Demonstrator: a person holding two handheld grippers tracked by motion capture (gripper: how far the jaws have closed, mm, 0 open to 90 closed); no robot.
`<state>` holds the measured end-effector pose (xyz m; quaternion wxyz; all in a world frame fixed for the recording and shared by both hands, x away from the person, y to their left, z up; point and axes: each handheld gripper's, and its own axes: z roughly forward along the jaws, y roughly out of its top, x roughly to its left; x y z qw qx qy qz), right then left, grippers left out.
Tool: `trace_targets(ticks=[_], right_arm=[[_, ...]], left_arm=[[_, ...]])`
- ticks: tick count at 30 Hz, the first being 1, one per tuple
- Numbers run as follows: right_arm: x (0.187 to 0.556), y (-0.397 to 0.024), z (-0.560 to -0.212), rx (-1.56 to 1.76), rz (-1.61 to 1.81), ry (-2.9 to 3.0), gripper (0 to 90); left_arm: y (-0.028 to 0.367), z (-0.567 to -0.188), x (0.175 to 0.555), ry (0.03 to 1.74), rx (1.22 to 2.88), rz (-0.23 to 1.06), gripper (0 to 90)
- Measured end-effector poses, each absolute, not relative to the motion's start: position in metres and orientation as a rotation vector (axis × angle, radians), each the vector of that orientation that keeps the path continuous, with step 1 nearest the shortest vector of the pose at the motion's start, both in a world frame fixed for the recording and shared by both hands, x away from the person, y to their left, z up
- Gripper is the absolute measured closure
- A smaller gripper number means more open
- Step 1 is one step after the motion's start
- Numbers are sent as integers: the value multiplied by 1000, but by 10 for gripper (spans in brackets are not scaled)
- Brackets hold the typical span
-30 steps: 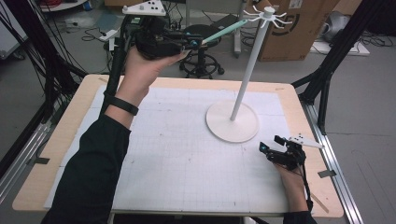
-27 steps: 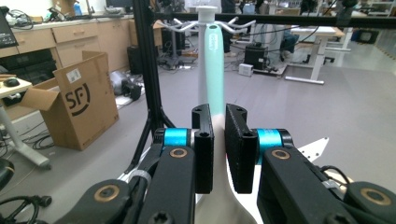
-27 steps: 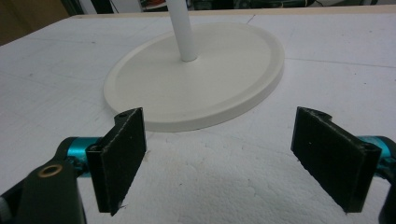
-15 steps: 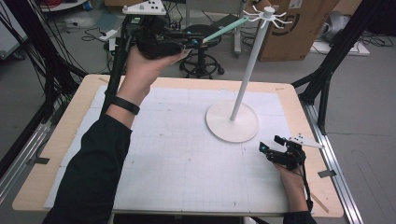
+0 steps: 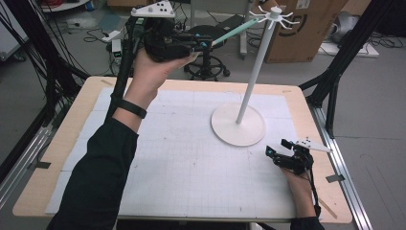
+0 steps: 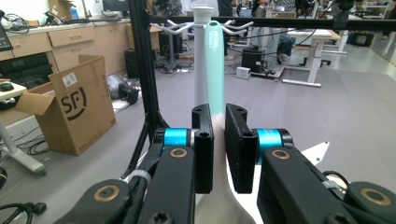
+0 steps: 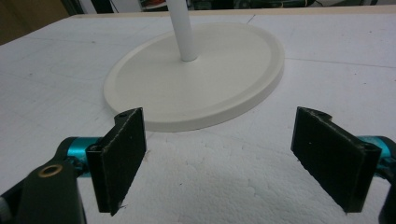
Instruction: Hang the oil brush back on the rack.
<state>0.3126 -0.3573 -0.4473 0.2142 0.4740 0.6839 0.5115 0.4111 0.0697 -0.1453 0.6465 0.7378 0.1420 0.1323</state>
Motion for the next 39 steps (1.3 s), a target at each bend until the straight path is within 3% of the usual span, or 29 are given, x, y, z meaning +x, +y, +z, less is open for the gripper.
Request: trace_targets(ticks=[27, 33, 39], right_arm=[[313, -357, -447, 1313, 1417, 1897, 171], [312, -357, -447, 1315, 1416, 1901, 171], [312, -357, -447, 1315, 1415, 1902, 172]], left_arm=[[55, -158, 420, 362, 1742, 324, 809], [63, -163, 416, 396, 1775, 351, 551], [97, -192, 403, 432, 1757, 372, 380]])
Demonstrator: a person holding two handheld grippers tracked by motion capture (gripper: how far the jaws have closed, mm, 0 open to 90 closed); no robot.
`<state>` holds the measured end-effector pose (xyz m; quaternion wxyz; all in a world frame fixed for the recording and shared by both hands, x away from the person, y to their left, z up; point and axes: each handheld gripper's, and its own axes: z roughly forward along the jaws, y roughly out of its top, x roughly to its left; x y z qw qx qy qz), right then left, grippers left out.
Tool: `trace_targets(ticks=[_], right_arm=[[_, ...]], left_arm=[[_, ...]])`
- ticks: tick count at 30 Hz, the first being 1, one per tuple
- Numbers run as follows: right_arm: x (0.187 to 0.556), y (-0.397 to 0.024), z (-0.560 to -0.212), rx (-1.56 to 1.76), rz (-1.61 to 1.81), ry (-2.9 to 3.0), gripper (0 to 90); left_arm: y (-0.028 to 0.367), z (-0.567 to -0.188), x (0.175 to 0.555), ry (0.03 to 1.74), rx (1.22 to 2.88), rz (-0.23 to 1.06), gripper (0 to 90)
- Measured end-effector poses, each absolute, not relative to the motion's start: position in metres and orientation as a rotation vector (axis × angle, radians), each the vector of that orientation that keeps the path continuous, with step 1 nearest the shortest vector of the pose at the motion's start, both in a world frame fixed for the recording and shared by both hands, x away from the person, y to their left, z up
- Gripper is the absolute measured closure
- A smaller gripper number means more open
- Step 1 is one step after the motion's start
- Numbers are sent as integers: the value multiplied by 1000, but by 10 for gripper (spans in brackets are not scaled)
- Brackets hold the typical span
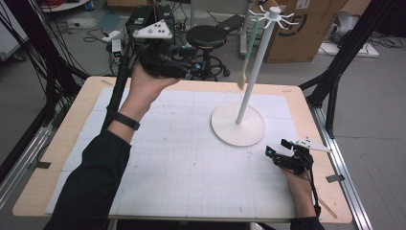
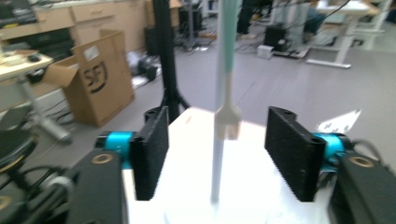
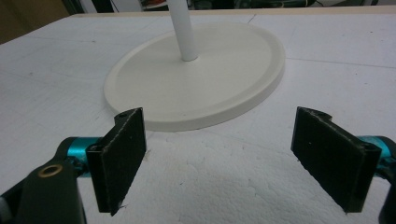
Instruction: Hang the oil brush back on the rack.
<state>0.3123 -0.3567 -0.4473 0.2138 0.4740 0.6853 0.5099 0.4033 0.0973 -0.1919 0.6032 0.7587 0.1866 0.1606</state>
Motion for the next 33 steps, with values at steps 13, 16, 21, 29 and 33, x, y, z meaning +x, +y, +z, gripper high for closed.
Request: trace_targets(ticks=[13, 16, 21, 29, 33], right_arm=[[312, -357, -447, 1313, 1409, 1903, 172], [312, -357, -447, 1314, 1410, 1902, 171], [312, -357, -448, 1315, 1408, 1901, 172], [313, -356, -447, 1318, 1410, 1896, 171], [313, -356, -448, 1310, 1405, 1903, 172]], left_arm=[[201, -283, 370, 550, 1751, 393, 245], [217, -305, 361, 568, 1778, 407, 235], [237, -334, 346, 579, 1815, 429, 233], [254, -369, 329, 605, 1851, 433, 232], [260, -383, 326, 633, 1851, 423, 232]])
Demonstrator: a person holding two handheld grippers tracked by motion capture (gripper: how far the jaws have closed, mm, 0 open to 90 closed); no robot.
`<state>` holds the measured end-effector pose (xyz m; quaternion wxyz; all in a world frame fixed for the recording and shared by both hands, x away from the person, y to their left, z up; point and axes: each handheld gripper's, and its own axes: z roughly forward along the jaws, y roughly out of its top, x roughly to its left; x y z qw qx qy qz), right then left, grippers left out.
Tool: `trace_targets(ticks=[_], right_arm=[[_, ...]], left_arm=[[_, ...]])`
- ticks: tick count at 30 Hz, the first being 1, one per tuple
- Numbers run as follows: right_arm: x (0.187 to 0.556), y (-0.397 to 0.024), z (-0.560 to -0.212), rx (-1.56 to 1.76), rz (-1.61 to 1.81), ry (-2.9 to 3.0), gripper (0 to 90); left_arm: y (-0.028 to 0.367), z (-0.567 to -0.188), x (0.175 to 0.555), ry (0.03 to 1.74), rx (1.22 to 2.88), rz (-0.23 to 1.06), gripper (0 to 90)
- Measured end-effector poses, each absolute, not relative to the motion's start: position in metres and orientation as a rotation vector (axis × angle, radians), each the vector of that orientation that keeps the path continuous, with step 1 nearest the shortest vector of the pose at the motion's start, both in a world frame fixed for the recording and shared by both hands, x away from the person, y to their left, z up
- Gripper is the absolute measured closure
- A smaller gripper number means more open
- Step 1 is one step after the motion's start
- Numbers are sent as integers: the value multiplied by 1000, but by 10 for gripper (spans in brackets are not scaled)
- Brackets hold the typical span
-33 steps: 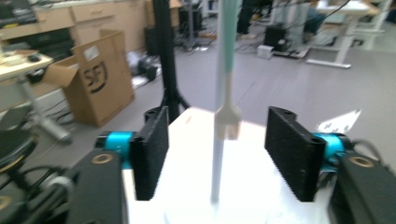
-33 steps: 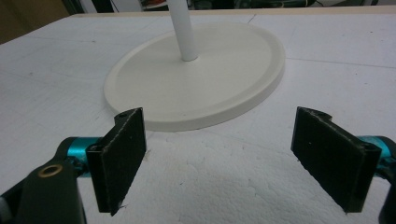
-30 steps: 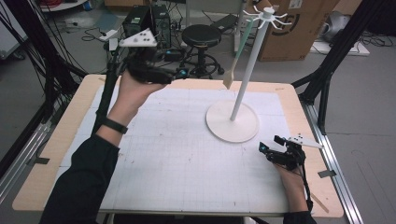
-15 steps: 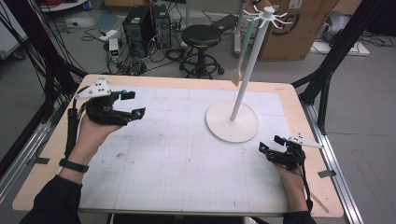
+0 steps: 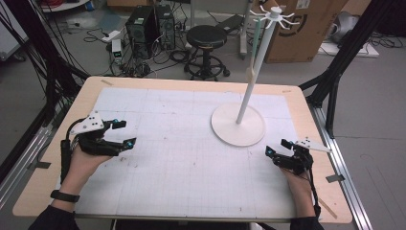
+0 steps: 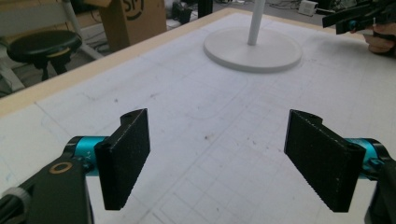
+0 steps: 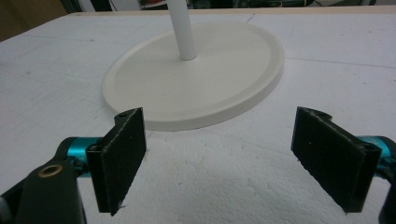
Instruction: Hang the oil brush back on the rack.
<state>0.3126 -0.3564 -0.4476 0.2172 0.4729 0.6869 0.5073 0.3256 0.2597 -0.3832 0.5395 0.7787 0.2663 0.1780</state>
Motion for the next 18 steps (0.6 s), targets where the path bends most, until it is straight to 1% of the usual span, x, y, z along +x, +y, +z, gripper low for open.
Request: trace_targets(ticks=[5, 11, 18], right_arm=[[313, -356, -448, 1311, 1408, 1899, 172], [313, -356, -448, 1313, 1407, 1901, 172], [313, -356, -447, 1314, 1407, 1901, 172]], left_arm=[[264, -394, 324, 657, 1855, 416, 232], [258, -395, 323, 641, 1891, 421, 231], [258, -398, 324, 662, 1910, 412, 219]])
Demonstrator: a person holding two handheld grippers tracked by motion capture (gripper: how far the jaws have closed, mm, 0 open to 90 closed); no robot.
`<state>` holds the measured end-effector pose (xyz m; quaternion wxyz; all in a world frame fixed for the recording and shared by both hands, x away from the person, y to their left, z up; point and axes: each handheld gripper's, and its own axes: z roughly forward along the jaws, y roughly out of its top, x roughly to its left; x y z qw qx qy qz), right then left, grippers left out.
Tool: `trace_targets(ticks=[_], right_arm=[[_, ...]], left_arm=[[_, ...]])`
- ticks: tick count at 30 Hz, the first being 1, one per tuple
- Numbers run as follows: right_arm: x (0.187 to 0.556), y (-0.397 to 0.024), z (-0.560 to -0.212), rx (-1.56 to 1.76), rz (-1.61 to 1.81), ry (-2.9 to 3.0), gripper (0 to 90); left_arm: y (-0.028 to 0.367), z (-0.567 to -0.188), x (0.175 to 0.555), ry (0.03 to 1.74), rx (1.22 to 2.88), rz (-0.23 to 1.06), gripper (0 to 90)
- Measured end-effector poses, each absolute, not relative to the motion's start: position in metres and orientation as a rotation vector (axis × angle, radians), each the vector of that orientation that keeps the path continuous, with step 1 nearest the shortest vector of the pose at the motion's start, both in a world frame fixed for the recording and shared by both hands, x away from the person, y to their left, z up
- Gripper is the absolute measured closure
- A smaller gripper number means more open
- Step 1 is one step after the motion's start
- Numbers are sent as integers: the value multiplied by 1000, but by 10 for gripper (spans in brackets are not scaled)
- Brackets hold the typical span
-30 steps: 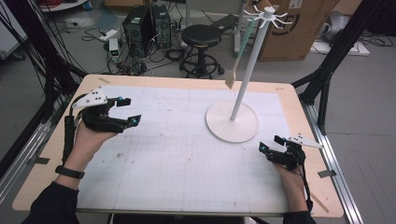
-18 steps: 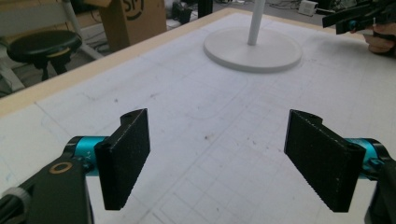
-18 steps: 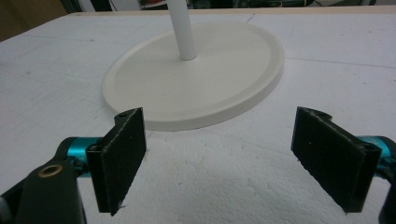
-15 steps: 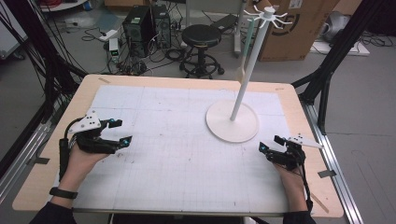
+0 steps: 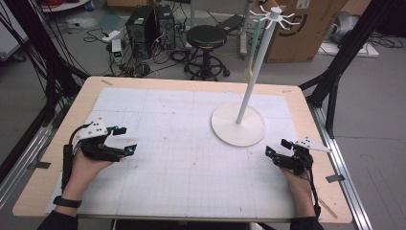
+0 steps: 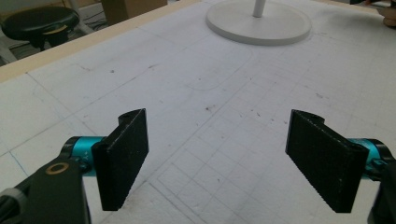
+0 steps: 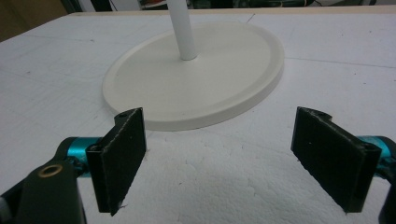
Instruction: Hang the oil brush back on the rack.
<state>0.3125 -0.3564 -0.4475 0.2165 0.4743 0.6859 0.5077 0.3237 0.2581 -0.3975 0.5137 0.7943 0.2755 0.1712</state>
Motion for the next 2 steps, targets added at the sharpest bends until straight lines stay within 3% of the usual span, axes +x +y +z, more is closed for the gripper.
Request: trace_targets(ticks=[2], right_arm=[[313, -357, -448, 1308, 1409, 1901, 172]], left_arm=[[259, -397, 323, 664, 1905, 415, 219]])
